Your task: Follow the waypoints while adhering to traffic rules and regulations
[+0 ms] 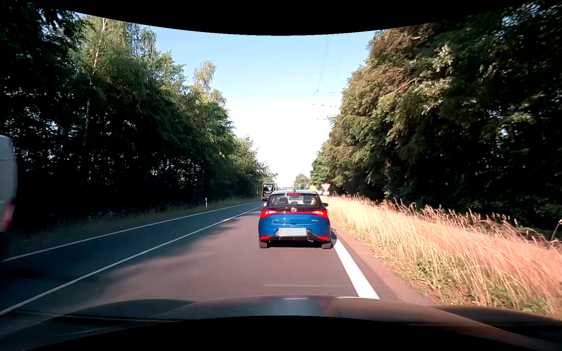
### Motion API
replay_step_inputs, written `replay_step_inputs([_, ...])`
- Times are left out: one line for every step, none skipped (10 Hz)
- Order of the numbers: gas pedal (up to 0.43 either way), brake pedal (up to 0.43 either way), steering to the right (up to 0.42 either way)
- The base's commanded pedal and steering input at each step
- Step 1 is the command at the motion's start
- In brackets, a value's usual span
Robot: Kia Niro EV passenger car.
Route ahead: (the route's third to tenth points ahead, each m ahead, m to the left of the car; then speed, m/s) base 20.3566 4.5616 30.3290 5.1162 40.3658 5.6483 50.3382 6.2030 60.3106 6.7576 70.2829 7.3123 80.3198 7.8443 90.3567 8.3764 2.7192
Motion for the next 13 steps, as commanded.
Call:
replay_step_inputs([0.000, 0.000, -0.007])
replay_step_inputs([0.000, 0.000, -0.006])
replay_step_inputs([0.000, 0.000, -0.006])
replay_step_inputs([0.000, 0.000, -0.006])
replay_step_inputs([0.000, 0.000, -0.006])
replay_step_inputs([0.000, 0.000, -0.006])
replay_step_inputs([0.000, 0.000, -0.006])
replay_step_inputs([0.000, 0.000, -0.006])
replay_step_inputs([0.000, 0.000, -0.006])
replay_step_inputs([0.000, 0.000, -0.006])
replay_step_inputs([0.000, 0.000, -0.006])
replay_step_inputs([0.000, 0.000, -0.005])
replay_step_inputs([0.000, 0.000, -0.005])
